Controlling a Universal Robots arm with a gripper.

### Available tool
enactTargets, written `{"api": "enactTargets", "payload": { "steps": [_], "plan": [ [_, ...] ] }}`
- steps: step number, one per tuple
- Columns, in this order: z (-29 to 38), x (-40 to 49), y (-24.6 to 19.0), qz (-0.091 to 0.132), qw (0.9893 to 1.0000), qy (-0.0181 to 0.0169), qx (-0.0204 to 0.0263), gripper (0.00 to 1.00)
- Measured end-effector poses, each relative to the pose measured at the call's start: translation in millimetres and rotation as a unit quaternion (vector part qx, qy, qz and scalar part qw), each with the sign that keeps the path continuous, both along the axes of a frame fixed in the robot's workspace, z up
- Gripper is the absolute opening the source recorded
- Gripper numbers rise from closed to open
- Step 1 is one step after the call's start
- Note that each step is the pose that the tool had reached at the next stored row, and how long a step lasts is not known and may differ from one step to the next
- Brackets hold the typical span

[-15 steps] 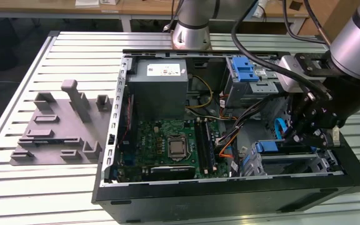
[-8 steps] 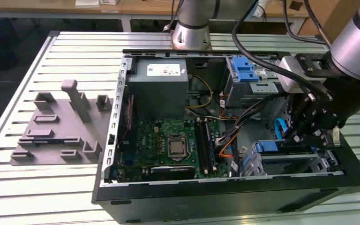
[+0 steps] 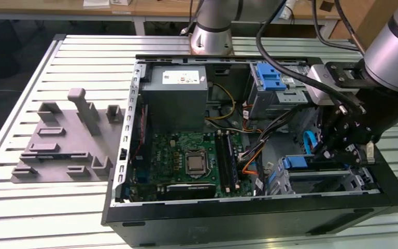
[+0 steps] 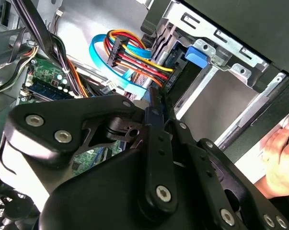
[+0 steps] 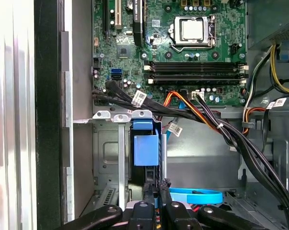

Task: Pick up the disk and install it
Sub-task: 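Insert the second disk wire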

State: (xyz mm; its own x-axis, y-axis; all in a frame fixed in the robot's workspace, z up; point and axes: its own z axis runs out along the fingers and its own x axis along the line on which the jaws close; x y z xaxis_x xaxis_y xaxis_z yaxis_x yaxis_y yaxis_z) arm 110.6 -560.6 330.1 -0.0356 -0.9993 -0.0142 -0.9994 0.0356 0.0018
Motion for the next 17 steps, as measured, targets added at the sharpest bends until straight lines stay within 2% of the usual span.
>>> {"api": "enactTargets", "payload": {
  "steps": [9, 11, 12, 17],
  "plan": [
    [-1.4, 0.0, -0.2, 0.0, 1.0, 0.0, 0.0007, 0.16],
    [-2.0, 0.0, -0.2, 0.0, 1.0, -0.0001, 0.0012, 0.17],
    [-1.9, 0.0, -0.2, 0.0, 1.0, -0.0001, 0.001, 0.24],
    [-0.1, 0.0, -0.2, 0.0, 1.0, 0.0, 0.0023, 0.25]
  ]
}}
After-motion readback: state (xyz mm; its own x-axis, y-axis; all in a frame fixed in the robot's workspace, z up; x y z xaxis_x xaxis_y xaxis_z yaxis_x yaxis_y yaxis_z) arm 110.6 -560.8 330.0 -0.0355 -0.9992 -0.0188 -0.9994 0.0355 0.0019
